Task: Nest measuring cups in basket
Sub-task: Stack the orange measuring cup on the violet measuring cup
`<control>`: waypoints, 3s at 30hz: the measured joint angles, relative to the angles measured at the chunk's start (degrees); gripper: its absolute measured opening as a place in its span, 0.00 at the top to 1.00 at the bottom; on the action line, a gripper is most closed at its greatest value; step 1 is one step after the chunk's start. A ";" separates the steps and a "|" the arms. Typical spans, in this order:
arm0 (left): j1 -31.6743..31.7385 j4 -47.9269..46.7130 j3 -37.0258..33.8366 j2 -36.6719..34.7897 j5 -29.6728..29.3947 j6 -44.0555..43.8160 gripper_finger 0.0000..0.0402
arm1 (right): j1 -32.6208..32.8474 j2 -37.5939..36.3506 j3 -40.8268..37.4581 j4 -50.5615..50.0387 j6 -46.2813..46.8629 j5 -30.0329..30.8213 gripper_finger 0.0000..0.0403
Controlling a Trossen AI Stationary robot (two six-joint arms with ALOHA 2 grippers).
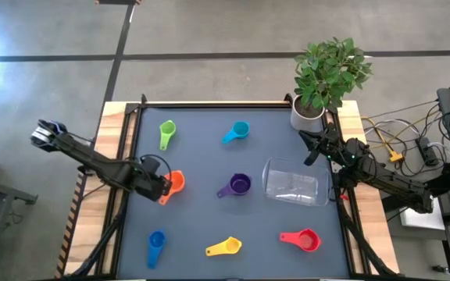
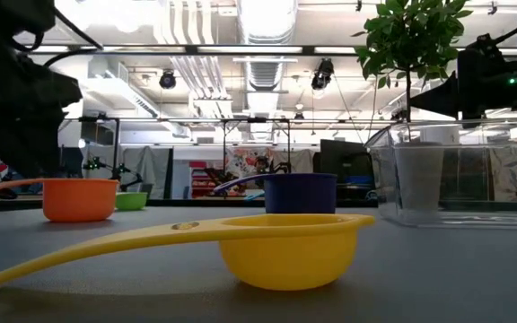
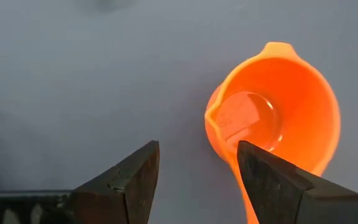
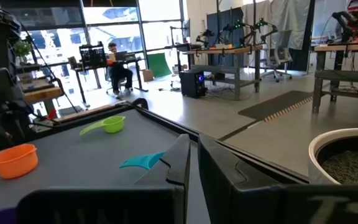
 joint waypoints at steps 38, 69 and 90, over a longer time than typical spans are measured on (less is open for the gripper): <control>10.57 3.59 24.97 12.47 -7.16 37.29 1.00 | 0.01 0.00 0.01 -0.05 0.02 0.00 0.94; 18.78 17.42 54.82 48.10 8.19 59.74 1.00 | -0.01 0.00 0.01 -0.05 0.02 0.00 0.94; 22.06 31.12 43.01 47.01 10.60 53.42 0.99 | -0.01 0.00 0.01 -0.05 0.04 0.00 0.94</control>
